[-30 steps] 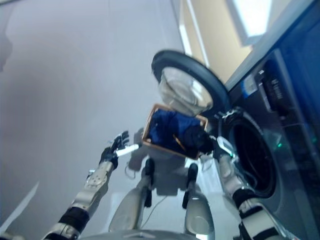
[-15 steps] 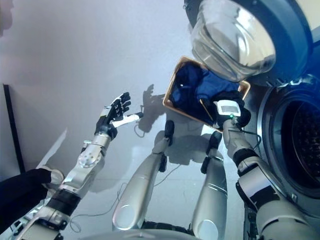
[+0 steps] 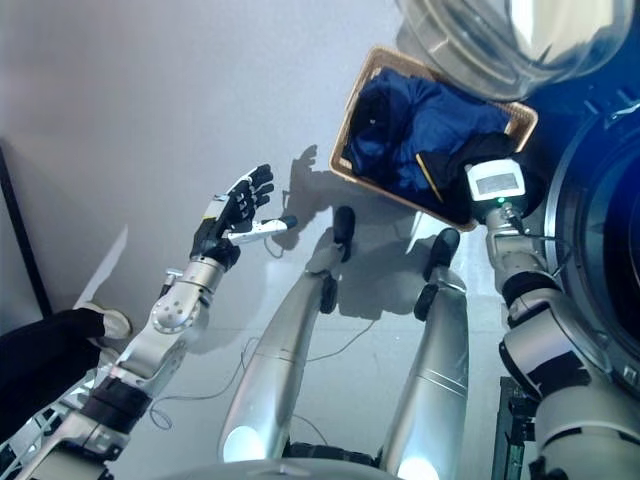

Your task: Put the clothes in the basket into the washing machine.

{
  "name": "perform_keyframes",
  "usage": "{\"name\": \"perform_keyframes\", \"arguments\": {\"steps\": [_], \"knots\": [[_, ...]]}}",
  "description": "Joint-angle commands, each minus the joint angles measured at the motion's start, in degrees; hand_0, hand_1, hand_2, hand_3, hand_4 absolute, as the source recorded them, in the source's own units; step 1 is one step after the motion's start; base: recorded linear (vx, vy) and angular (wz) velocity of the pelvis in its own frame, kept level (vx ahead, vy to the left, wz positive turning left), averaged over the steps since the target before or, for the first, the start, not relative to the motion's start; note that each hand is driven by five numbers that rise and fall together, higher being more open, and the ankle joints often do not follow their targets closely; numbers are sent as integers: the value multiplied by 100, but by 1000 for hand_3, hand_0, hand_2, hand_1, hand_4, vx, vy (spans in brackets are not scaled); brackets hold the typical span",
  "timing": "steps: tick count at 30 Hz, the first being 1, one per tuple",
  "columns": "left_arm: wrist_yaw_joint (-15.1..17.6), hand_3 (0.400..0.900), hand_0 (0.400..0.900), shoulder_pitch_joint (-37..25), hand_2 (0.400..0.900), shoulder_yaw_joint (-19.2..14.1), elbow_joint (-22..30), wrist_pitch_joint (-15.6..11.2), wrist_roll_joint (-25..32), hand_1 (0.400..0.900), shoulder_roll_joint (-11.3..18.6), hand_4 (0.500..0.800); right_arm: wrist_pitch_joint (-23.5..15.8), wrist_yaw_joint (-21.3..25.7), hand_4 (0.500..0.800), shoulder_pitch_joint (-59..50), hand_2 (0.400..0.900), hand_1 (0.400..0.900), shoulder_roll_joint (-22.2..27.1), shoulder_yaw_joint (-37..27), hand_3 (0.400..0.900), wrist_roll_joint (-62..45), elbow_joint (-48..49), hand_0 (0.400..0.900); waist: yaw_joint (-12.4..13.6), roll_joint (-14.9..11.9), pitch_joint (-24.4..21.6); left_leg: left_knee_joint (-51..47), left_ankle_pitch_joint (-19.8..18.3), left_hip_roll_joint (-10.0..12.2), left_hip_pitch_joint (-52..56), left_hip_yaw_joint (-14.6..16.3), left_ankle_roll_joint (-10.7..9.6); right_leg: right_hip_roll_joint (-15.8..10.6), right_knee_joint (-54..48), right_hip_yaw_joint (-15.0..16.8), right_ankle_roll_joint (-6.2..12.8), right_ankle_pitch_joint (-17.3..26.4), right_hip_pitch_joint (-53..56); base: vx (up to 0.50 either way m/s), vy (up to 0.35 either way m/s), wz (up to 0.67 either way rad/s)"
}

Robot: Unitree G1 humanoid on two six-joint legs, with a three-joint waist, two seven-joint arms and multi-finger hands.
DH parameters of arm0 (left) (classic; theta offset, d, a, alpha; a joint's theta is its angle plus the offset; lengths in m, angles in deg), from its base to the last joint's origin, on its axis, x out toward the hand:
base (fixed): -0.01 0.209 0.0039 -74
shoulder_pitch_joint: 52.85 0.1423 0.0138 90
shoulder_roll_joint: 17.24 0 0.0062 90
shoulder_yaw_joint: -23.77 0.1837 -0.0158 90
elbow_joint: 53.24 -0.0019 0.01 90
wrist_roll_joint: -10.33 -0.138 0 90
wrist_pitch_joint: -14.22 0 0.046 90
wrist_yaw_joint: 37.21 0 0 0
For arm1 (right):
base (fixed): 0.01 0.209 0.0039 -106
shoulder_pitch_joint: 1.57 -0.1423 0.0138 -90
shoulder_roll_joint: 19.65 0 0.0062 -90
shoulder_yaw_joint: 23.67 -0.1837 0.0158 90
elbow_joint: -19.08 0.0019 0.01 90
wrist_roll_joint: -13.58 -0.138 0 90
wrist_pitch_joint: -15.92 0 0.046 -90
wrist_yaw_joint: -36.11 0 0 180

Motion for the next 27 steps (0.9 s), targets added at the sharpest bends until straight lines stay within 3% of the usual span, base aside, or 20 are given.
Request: {"name": "perform_keyframes", "arguments": {"steps": [1, 8, 16, 17, 18, 19, 27], "knots": [[-1, 900, 900, 323, 900, -128, 763, -482, -27, 900, -5, 800, 260, 52, 800, 74, 900, 900, 645, 237, 900, 43, -275, 900, 51, 384, -202, 1202, -1566, 106, -305, -200, -259, -195, -125, 175, 223, 168, -260, 0, 0, 0], [61, 900, 900, 324, 900, -22, 906, -497, -63, 900, 42, 800, 271, 205, 800, -425, 900, 900, 887, 543, 900, -4, -102, 900, 141, 484, -265, 1498, -1583, 81, -850, -222, -222, -168, 382, 275, 176, -10, -900, 5, -7, 2], [147, 900, 900, 323, 900, -107, 1043, -538, -117, 900, 65, 800, 363, -41, 800, -345, 900, 900, 991, 711, 900, 337, -372, 900, 164, 506, -324, 1598, -1610, 4, -1026, -231, -203, -202, 620, 295, 144, -129, -1133, 11, -8, 6], [147, 900, 900, 324, 900, -106, 1043, -538, -118, 900, 65, 800, 363, -42, 636, -345, 627, 627, 992, 710, 627, 338, -371, 627, 164, 505, -327, 1600, -1610, 3, -1030, -231, -203, -203, 623, 296, 144, -130, -1137, 6, -11, 4], [133, 900, 900, 319, 900, -130, 1054, -542, -112, 900, 77, 800, 369, -114, 521, -296, 435, 435, 1033, 750, 435, 422, -422, 435, 169, 502, -334, 1597, -1608, -9, -1040, -233, -204, -201, 618, 302, 143, -129, -1147, 0, 0, 0], [135, 900, 900, 311, 900, -144, 1055, -539, -121, 900, 71, 800, 371, -134, 500, -256, 400, 400, 1050, 720, 400, 421, -440, 400, 169, 500, -342, 1593, -1606, -16, -1045, -232, -202, -200, 625, 306, 140, -139, -1151, 0, 0, 0], [137, 900, 900, 252, 900, -208, 1033, -510, -209, 900, 53, 800, 391, -238, 500, 30, 400, 400, 995, 432, 400, 213, -563, 400, 124, 443, -342, 1444, -1531, -13, -1052, -237, -194, -186, 450, 274, 161, -44, -1133, 0, 0, 0]]}}
